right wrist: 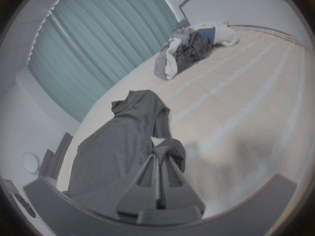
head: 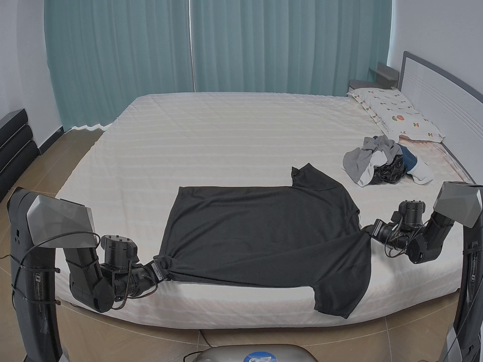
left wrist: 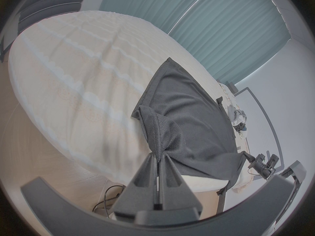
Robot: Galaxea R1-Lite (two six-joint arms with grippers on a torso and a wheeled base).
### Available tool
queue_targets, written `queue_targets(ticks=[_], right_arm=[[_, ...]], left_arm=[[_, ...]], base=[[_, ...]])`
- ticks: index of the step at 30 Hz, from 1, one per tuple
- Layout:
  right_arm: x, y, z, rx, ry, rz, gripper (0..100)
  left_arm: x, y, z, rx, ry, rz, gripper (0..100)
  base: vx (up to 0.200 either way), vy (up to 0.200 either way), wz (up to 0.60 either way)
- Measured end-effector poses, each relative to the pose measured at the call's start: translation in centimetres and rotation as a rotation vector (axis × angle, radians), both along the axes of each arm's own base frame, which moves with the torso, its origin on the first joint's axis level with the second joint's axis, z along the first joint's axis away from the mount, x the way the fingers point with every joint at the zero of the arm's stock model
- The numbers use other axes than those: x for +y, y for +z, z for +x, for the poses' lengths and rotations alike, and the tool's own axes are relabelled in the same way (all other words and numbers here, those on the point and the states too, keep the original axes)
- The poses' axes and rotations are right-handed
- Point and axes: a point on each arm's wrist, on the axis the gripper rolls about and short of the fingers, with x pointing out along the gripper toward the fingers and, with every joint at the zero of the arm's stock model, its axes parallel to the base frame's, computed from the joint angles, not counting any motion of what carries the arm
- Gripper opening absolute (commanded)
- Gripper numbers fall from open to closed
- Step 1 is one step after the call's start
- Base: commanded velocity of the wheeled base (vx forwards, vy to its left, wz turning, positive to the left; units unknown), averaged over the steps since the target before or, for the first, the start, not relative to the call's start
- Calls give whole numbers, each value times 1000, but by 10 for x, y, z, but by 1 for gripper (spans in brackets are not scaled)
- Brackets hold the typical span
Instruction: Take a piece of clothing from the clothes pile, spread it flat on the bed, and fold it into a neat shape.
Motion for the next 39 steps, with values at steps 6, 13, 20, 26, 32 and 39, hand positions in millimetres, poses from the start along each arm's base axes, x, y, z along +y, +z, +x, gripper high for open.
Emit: queue_targets(ticks=[6, 13, 20, 26, 32, 39], right_arm=[[1, 4, 17, -30, -3, -7, 100], [0, -7, 23, -17, -30, -15, 100], [-9, -7, 0, 46, -29, 31, 100], [-11, -3, -36, 119, 24, 82, 100], [-6, -8, -71, 132, 112, 55, 100], [7, -22, -94, 154, 235, 14, 100]], left_arm=[[0, 0, 0, 0, 0, 1, 0], [0, 0, 0, 0, 0, 1, 0], [0, 0, 0, 0, 0, 2, 0], [0, 0, 0, 0, 0, 1, 0], [0, 0, 0, 0, 0, 2, 0], [0, 0, 0, 0, -2, 1, 0]], base=[[0, 0, 0], [0, 0, 0], [0, 0, 0], [0, 0, 0], [0, 0, 0], [0, 0, 0]])
